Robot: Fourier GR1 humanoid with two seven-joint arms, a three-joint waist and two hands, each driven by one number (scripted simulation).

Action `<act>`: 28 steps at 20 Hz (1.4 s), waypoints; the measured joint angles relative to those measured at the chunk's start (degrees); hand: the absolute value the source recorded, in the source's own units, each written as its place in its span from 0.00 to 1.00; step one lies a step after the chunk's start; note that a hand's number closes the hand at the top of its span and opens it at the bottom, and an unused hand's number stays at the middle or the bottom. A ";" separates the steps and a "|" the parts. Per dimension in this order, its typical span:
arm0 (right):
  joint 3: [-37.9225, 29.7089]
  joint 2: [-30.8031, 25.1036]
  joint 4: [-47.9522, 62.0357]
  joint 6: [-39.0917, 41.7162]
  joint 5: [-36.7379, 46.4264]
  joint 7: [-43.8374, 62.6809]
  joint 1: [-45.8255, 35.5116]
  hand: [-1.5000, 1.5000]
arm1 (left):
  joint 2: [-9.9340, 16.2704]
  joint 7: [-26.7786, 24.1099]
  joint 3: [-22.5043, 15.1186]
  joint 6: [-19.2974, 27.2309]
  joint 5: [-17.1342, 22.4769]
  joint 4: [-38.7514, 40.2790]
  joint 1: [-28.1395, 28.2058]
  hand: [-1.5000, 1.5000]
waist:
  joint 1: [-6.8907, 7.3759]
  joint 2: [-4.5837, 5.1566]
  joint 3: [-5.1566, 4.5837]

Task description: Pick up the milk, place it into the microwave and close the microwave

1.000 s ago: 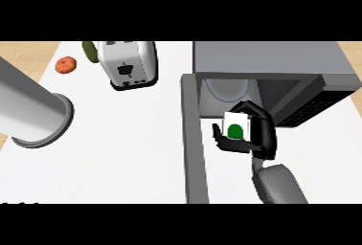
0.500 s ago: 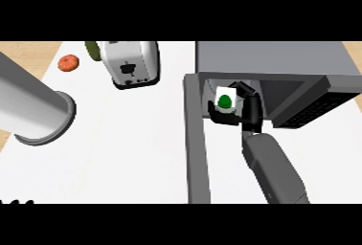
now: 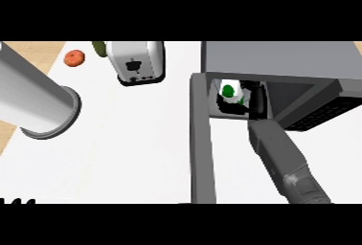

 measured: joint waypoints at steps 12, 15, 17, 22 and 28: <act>-0.43 -4.29 10.70 -6.12 4.01 -5.24 -7.31 1.00 | 0.02 -0.12 -0.58 -0.92 -0.77 1.64 -2.04 0.00 | 2.10 1.13 0.10; -0.95 -5.03 11.54 -7.09 4.15 -6.01 -8.45 1.00 | 0.27 -0.26 -0.40 -1.40 -0.58 2.13 -2.22 0.00 | 2.70 1.37 0.13; -1.79 -5.50 11.59 -7.25 3.66 -6.77 -8.86 1.00 | 0.45 -0.38 -0.14 -1.64 -0.45 2.16 -2.07 0.00 | 3.03 1.51 0.17; -4.23 -6.09 10.84 -7.84 2.09 -8.91 -10.26 1.00 | 0.69 -0.52 0.40 -1.90 -0.06 2.68 -2.84 0.00 | 3.56 1.87 0.22; -4.78 -7.53 11.86 -14.59 3.24 -8.72 -12.34 1.00 | 1.05 0.16 0.33 -1.90 -0.28 3.59 -4.31 0.00 | 4.08 2.24 0.16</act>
